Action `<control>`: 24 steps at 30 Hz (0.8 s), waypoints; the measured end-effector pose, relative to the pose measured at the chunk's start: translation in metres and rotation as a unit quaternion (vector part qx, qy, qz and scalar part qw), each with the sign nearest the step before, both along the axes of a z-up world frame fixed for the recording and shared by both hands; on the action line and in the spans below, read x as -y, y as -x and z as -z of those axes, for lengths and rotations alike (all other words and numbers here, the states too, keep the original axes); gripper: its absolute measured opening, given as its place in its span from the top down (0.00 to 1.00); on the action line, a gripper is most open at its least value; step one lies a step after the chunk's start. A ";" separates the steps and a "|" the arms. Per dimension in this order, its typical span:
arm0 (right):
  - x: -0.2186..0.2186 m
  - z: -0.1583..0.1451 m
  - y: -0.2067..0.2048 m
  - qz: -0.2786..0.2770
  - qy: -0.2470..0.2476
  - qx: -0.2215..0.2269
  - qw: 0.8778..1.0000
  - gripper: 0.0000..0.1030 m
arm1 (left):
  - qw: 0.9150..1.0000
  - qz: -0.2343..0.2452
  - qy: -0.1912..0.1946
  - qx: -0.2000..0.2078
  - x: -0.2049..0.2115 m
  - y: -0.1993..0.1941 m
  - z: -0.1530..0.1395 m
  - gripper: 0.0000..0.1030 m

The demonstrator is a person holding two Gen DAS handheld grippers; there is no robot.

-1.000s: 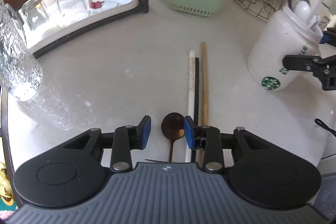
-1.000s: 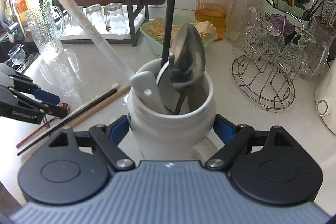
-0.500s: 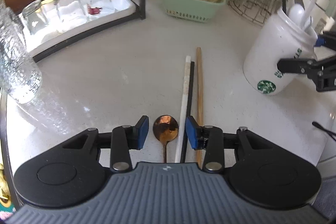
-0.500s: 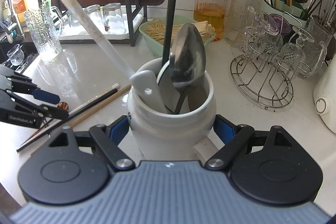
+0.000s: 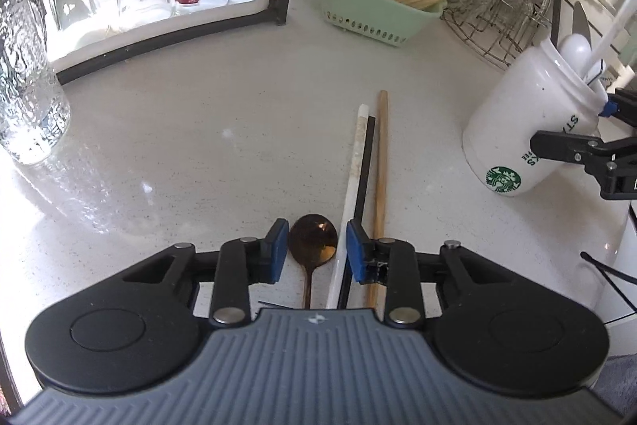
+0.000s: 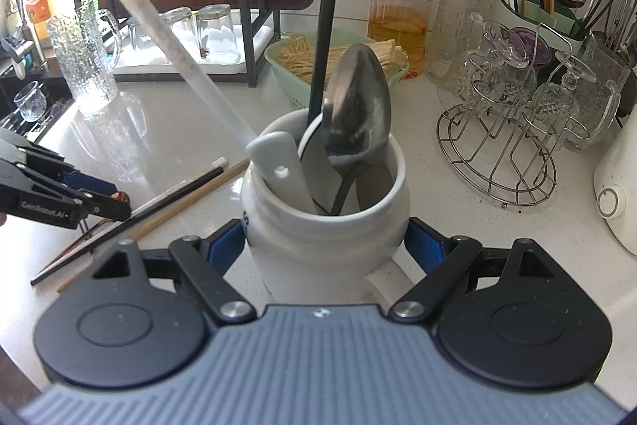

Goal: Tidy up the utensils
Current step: 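Close the left tool on the copper spoon handle, then lift the copper spoon with the left tool over the mug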

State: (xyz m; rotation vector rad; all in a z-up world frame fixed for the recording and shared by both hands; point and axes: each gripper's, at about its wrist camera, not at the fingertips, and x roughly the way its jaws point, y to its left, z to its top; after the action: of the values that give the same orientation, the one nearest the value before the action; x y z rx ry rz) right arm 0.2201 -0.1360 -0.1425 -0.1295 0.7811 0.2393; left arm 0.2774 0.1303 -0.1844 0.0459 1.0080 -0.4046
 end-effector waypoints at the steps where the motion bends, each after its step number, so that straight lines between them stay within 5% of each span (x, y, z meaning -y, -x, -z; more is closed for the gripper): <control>1: 0.000 0.000 0.000 0.000 0.000 0.000 1.000 0.14 | 1.000 -0.001 -0.002 0.001 0.001 0.000 0.000 0.65; 5: 0.000 0.000 0.000 -0.001 0.000 0.001 1.000 0.14 | 1.000 -0.009 -0.006 -0.001 0.004 0.002 -0.002 0.68; 6: 0.000 0.000 0.000 -0.001 0.000 0.001 1.000 0.14 | 1.000 -0.012 -0.012 0.001 0.005 0.002 -0.002 0.89; 24: 0.004 0.001 0.000 -0.014 -0.011 0.000 1.000 0.14 | 0.998 -0.067 0.012 0.010 0.011 0.018 -0.019 0.99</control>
State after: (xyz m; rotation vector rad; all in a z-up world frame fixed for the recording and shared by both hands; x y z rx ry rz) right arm 0.2200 -0.1405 -0.1436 -0.1195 0.7769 0.2744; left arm 0.2597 0.1190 -0.1657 -0.0394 0.9804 -0.2937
